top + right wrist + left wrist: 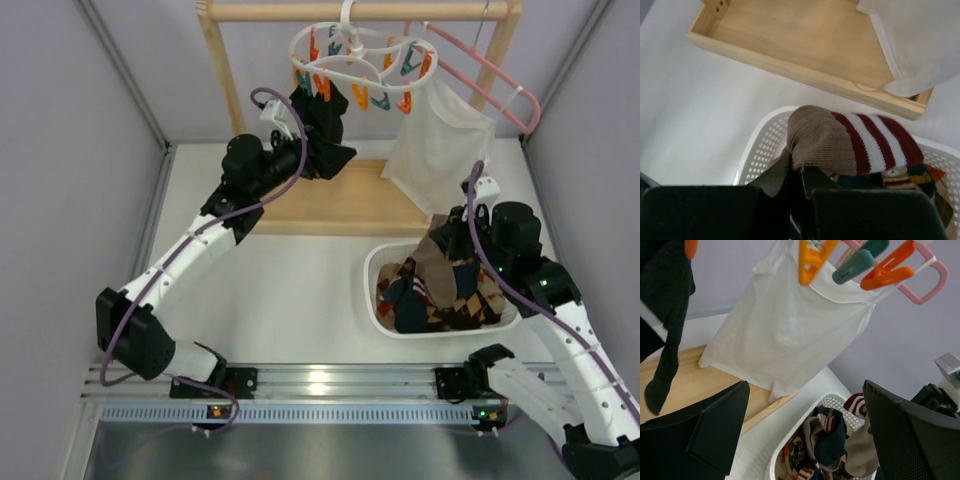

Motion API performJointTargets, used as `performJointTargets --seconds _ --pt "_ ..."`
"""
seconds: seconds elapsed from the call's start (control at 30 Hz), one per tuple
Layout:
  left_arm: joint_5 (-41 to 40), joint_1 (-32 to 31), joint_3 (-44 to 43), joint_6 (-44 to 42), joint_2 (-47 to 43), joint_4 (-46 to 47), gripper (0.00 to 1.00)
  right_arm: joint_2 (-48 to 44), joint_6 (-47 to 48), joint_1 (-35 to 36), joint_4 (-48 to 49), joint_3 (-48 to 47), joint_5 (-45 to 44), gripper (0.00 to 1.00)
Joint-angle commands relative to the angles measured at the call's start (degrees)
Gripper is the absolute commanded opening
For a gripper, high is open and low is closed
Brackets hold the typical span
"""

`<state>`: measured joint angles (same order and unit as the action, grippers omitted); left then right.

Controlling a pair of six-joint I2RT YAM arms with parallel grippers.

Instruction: Remove the socks clipped to the hanger

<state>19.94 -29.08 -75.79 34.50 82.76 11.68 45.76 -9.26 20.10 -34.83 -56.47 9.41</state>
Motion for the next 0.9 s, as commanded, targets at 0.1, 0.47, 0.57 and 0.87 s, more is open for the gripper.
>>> performJointTargets --seconds 0.1,0.47,0.57,0.87 --pt "-9.21 -0.01 12.14 -1.01 -13.67 -3.41 0.98 -8.93 -13.49 -0.59 13.28 16.35 -8.43 0.00" --pt "-17.83 0.08 22.44 -4.18 -31.95 -20.19 0.98 -13.69 -35.91 -0.67 32.80 44.06 -15.64 0.00" --pt "-20.46 -0.01 21.47 -5.40 -34.76 -26.96 0.98 -12.19 -38.11 -0.59 33.68 45.83 -16.53 0.00" --pt "-28.21 0.08 18.05 -9.45 -41.27 -42.43 0.98 -19.81 -35.13 -0.67 21.05 36.45 -19.43 0.47"
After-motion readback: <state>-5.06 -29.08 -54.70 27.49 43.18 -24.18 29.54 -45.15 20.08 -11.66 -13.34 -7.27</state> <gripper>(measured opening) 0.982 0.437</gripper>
